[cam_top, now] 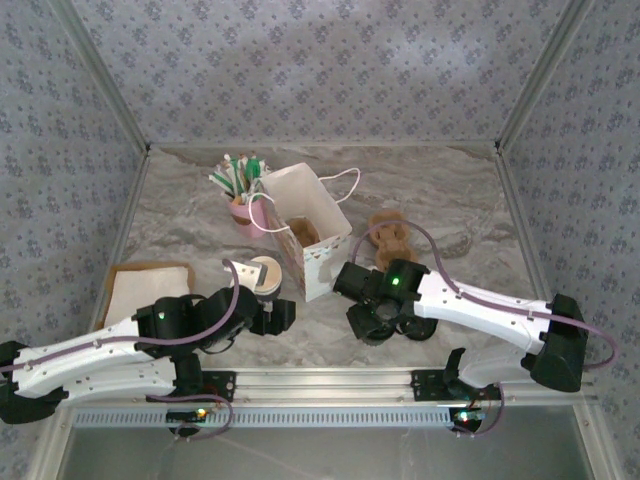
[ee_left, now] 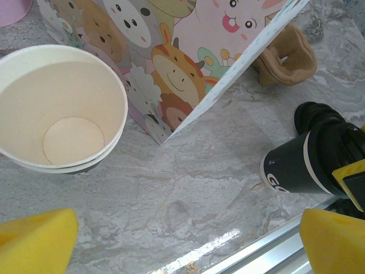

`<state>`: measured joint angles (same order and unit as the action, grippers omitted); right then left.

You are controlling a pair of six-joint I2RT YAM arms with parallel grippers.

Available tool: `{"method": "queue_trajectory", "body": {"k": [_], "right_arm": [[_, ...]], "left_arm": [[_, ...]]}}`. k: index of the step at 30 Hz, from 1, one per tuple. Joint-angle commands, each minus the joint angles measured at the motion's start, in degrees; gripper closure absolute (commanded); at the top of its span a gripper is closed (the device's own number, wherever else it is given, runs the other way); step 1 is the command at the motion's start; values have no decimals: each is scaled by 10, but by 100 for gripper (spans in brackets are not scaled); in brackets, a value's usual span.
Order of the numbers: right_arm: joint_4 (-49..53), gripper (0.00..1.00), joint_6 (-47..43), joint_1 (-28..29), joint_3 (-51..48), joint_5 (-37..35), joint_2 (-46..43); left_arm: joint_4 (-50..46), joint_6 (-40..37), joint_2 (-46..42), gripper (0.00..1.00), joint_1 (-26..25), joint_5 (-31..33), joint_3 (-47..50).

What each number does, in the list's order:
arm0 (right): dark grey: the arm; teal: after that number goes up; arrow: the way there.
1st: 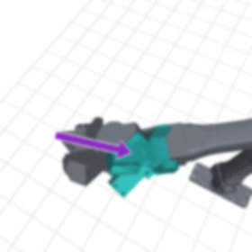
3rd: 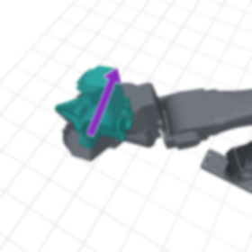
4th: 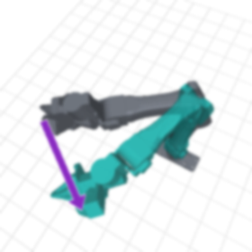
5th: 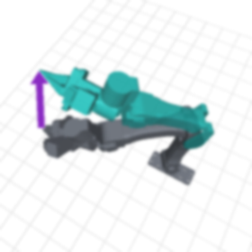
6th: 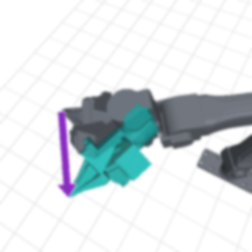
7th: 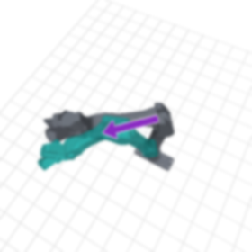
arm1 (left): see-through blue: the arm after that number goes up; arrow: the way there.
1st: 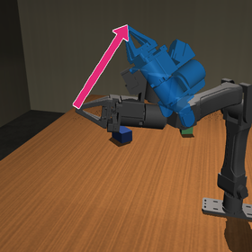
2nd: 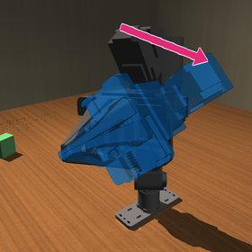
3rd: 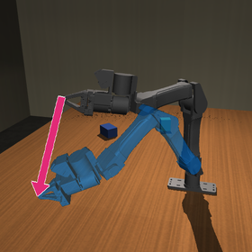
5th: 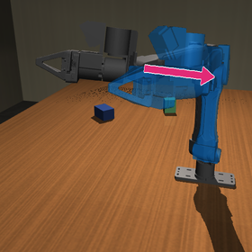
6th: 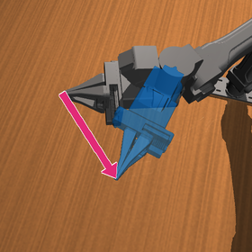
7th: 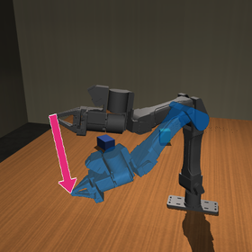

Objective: Pack the takeout coffee

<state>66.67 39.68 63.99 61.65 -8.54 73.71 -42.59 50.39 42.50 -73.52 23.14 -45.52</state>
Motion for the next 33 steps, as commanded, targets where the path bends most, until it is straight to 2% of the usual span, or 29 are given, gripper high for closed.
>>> {"method": "queue_trajectory", "body": {"k": [1,18,33], "right_arm": [[17,19,13,-4,-2,4,5],[16,16,16,-4,-6,9,9],[15,19,20,-4,-13,6,9]], "left_arm": [[9,-11,-3,1,-3,-5,-8],[10,-9,-2,1,-3,-6,-6],[16,-10,-1,1,-3,-8,-6]]}}
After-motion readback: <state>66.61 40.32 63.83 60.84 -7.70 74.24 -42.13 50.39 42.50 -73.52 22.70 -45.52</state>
